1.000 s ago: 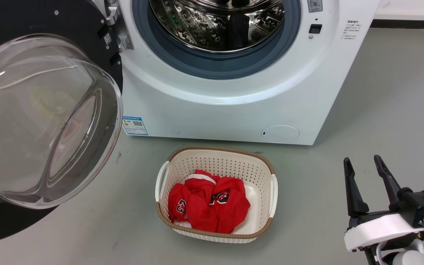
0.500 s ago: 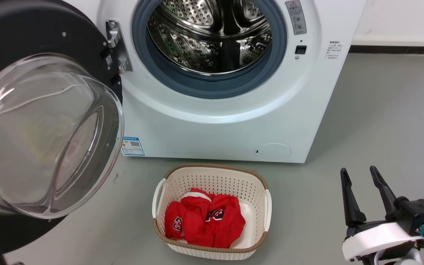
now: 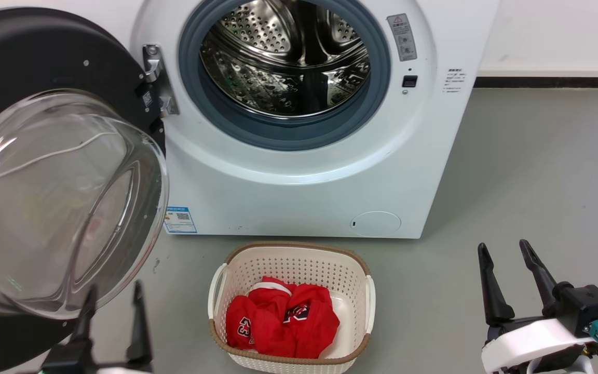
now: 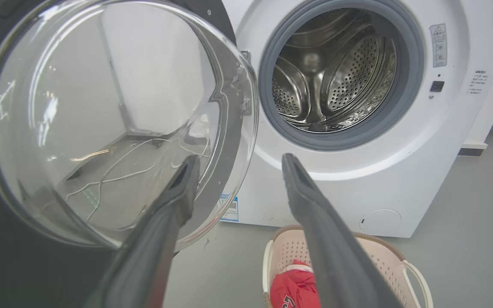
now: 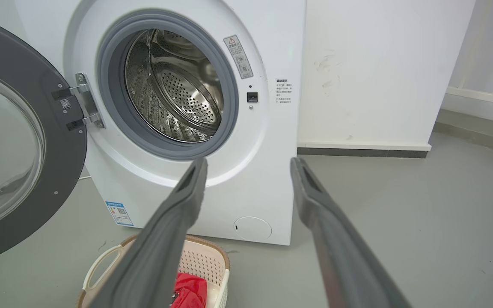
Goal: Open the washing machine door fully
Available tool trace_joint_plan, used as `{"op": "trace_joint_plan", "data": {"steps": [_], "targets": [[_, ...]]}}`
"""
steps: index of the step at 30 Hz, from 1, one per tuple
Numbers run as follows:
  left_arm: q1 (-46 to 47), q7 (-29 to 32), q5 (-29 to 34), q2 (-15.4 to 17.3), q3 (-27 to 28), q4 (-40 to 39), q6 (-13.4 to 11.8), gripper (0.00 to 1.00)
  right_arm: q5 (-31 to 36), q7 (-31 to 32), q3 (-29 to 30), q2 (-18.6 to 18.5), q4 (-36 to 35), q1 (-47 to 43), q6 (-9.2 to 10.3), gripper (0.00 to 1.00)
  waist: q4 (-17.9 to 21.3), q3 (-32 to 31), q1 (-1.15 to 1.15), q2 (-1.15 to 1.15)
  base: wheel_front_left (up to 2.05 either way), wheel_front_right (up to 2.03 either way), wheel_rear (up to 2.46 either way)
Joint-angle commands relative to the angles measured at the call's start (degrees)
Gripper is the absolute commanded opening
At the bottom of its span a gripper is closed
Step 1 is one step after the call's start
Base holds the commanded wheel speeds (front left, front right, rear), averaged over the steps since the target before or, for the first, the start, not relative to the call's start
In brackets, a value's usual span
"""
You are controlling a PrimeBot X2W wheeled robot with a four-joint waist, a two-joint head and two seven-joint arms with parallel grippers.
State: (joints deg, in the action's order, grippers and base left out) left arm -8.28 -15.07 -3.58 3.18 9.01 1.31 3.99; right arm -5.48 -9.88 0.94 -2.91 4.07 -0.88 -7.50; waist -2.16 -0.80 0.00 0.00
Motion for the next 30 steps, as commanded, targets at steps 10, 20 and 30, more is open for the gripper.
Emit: {"op": "trace_joint_plan", "data": {"steps": [10,20,30], "targets": [[7.69,-0.15,1.55,0.68,-4.51,2.26,1.36,1.00,1.43,1.08,-0.25,0.06,-1.52,-1.37,0.02,1.00,2.61,-0.33,0.00,0.00,0.00,0.00,0.00],[8.15,-0.15,-0.12,0.41,-4.07,5.72,0.46,1.00,0.09,1.22,-0.84,0.06,-0.88,-1.25,0.02,1.00,3.97,0.03,0.00,0.00,0.00,0.00,0.00],[8.49,-0.15,-0.17,0.20,-4.38,5.77,0.46,1.00,0.41,1.28,-0.66,0.06,-0.64,-0.76,0.02,1.00,3.95,0.08,0.00,0.00,0.00,0.00,0.00]]}}
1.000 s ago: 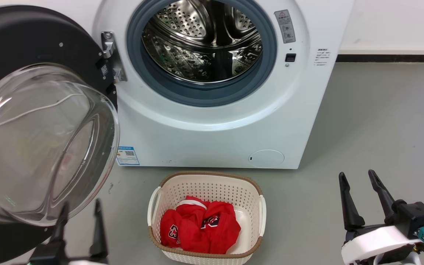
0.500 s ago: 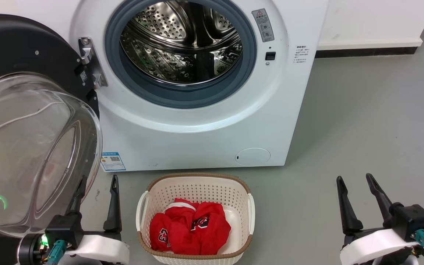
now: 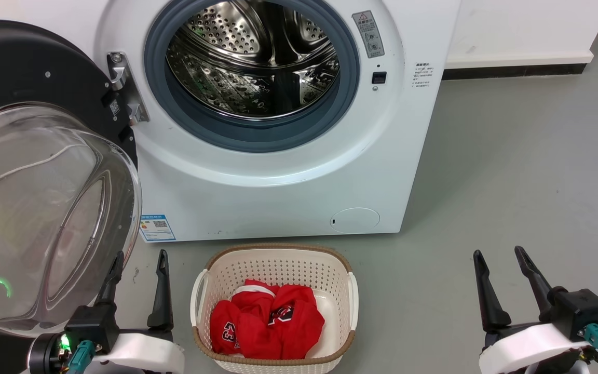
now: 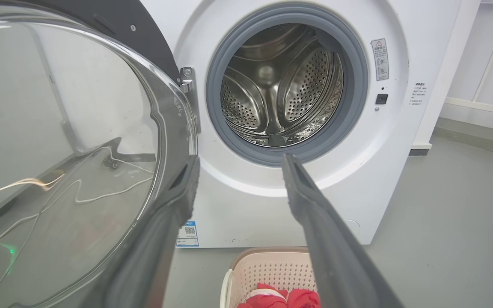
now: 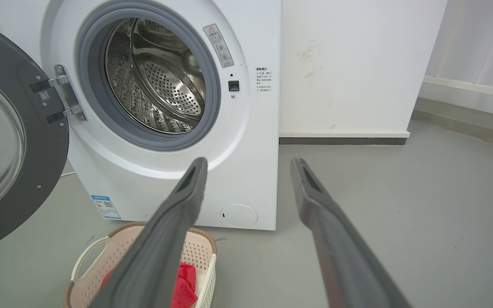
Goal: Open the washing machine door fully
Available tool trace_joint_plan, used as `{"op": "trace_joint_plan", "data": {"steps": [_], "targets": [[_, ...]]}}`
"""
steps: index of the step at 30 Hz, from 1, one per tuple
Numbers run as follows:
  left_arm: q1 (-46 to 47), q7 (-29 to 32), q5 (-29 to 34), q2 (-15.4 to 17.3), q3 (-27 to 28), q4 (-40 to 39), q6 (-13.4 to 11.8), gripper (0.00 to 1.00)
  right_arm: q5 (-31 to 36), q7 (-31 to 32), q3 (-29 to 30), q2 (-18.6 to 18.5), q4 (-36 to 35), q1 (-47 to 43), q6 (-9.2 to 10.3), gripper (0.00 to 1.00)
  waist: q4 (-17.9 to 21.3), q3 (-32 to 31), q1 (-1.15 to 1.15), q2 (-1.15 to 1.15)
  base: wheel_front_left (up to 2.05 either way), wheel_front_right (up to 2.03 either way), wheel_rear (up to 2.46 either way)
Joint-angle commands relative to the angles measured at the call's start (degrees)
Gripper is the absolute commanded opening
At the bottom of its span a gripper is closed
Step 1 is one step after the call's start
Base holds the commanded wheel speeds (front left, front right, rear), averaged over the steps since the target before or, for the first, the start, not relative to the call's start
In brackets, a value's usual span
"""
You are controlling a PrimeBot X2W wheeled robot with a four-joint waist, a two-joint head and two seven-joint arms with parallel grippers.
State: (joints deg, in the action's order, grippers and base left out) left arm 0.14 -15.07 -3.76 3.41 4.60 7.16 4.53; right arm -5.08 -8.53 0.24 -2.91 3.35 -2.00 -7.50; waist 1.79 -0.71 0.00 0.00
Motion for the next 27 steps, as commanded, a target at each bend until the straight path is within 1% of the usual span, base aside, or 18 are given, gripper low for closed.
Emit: {"op": "trace_joint_plan", "data": {"steps": [1,6,7,9,10,15,27], "targets": [[0.14,-0.15,0.04,-0.03,0.04,-0.11,-0.04,1.00,-0.01,-0.03,0.06,0.06,0.11,0.39,0.02,1.00,0.00,-0.02,0.00,0.00,0.00,0.00,0.00],[0.30,-0.15,-0.13,-0.10,-0.14,-0.07,0.29,1.00,-0.30,0.03,0.03,0.06,0.18,0.49,0.02,1.00,-0.03,0.04,0.00,0.00,0.00,0.00,0.00],[0.05,0.02,-0.07,-0.07,-0.12,0.25,0.02,0.00,-0.07,-0.02,0.00,0.00,0.31,-0.06,0.00,0.00,-0.03,0.03,0.00,0.00,0.00,0.00,0.00],[-0.27,0.25,-0.24,-0.30,-0.04,1.39,0.02,0.00,-0.24,0.01,-0.09,0.00,1.23,-0.50,-0.01,0.00,-0.03,0.03,0.00,0.00,0.00,0.00,0.00],[0.18,0.76,-1.25,-0.30,0.35,1.84,0.07,0.00,-1.37,0.02,-0.18,0.00,1.18,-0.53,-0.01,0.00,-0.05,0.03,0.00,0.00,0.00,0.00,0.00],[1.09,2.86,-7.36,-0.31,1.02,2.70,0.28,0.00,-8.01,0.89,0.01,-0.28,1.74,0.06,-0.01,0.00,-0.12,0.07,0.00,0.00,0.00,0.00,0.00],[1.44,5.40,-20.96,-0.33,0.55,2.72,0.73,0.00,-21.69,2.67,0.35,-0.84,3.30,1.65,-0.01,0.00,-0.29,0.15,0.00,0.00,0.00,0.00,0.00]]}}
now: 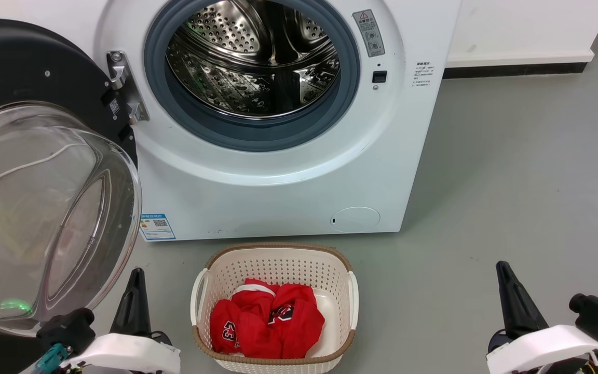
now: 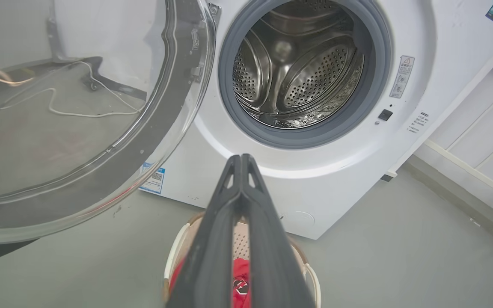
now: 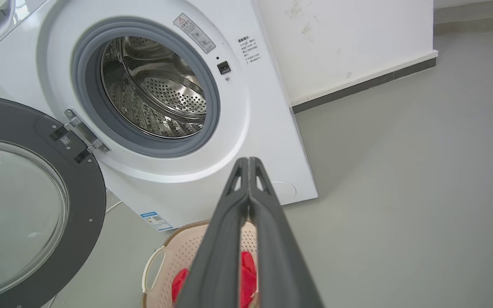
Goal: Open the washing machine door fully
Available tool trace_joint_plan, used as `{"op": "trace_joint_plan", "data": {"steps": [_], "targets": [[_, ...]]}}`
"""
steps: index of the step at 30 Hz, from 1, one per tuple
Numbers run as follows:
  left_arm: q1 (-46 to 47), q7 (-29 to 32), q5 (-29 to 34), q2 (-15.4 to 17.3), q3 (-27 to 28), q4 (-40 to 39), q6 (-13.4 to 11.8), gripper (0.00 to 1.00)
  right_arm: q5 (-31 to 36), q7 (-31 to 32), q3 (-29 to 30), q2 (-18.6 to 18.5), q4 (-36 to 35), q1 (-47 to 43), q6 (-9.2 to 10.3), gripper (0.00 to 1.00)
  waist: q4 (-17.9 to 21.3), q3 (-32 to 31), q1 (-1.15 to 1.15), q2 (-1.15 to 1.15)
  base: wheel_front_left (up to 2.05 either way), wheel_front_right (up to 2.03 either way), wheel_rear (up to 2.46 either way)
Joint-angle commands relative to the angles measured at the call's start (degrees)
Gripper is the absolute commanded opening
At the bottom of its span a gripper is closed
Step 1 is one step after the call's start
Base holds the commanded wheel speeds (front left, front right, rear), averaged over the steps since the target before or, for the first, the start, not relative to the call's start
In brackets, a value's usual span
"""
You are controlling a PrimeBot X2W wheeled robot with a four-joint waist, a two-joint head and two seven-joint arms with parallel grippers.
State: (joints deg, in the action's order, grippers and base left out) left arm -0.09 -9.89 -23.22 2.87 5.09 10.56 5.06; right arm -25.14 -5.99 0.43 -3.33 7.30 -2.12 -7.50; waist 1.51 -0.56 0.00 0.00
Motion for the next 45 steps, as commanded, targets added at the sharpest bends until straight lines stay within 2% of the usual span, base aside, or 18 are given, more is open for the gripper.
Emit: {"op": "trace_joint_plan", "data": {"steps": [1,22,45], "targets": [[1.72,0.45,-2.53,0.21,0.05,-0.65,0.24,0.00,-2.66,0.28,0.18,-0.45,-0.55,1.87,-0.01,0.00,-0.02,0.01,0.00,0.00,0.00,0.00,0.00],[3.16,4.96,-21.65,0.17,0.38,0.40,0.91,0.00,-21.94,3.06,0.98,-0.90,1.43,3.86,0.00,0.00,-0.32,0.16,0.00,0.00,0.00,0.00,0.00],[4.57,9.24,-38.93,0.12,0.81,1.50,1.55,0.00,-39.09,5.87,2.10,-1.02,3.28,5.58,0.00,0.00,-0.65,0.32,0.00,0.00,0.00,0.00,0.00]]}}
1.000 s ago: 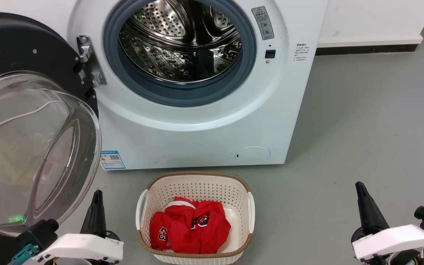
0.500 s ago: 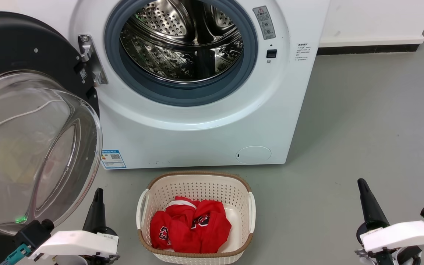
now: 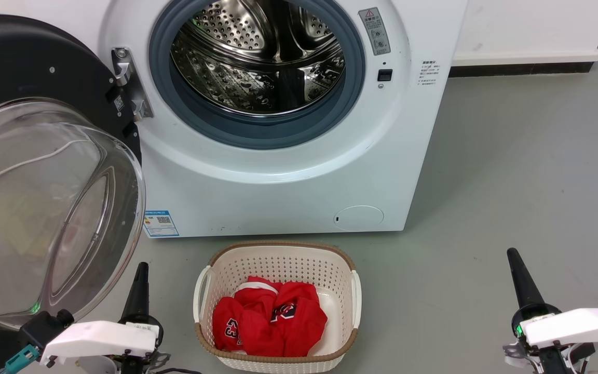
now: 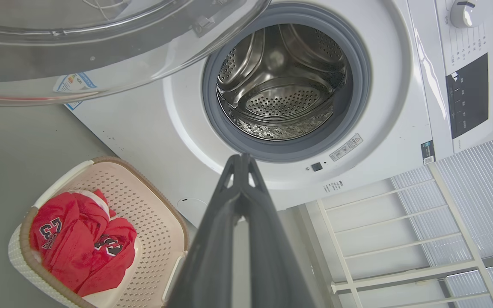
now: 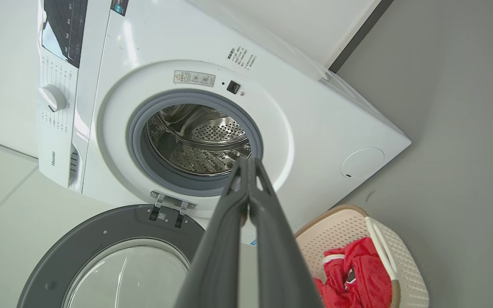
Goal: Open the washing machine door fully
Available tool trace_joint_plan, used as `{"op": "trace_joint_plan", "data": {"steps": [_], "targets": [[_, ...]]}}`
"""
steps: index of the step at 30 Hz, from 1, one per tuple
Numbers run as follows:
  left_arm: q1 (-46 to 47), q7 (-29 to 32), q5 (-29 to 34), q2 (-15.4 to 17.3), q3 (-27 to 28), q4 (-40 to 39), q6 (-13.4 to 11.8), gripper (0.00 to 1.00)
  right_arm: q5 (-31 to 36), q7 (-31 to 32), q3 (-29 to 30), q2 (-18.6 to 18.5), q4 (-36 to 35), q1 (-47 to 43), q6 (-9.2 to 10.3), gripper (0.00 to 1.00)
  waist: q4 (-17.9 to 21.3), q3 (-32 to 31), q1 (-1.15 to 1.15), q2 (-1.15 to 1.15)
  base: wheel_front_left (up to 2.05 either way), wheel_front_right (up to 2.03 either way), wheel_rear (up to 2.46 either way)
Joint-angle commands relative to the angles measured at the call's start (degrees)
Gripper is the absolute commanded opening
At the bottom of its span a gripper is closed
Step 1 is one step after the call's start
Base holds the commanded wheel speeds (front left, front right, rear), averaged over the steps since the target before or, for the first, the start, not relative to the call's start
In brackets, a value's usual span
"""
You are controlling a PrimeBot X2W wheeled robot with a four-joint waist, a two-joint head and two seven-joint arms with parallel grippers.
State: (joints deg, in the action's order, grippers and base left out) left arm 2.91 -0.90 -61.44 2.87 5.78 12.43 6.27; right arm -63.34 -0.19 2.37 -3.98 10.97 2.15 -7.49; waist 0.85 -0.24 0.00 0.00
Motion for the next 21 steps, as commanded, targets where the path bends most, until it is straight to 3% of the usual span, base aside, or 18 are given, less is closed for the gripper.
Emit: {"op": "trace_joint_plan", "data": {"steps": [1,21], "targets": [[1.62,0.36,-1.34,0.12,0.14,-0.32,0.30,0.00,-1.55,0.21,0.21,-0.37,-0.33,1.39,-0.01,0.00,-0.01,0.01,0.00,0.00,0.00,0.00,0.00],[2.52,3.21,-12.97,0.08,0.43,0.46,0.77,0.00,-12.86,2.28,1.14,-0.28,1.01,2.57,-0.01,0.00,-0.29,0.14,0.00,0.00,0.00,0.00,0.00]]}}
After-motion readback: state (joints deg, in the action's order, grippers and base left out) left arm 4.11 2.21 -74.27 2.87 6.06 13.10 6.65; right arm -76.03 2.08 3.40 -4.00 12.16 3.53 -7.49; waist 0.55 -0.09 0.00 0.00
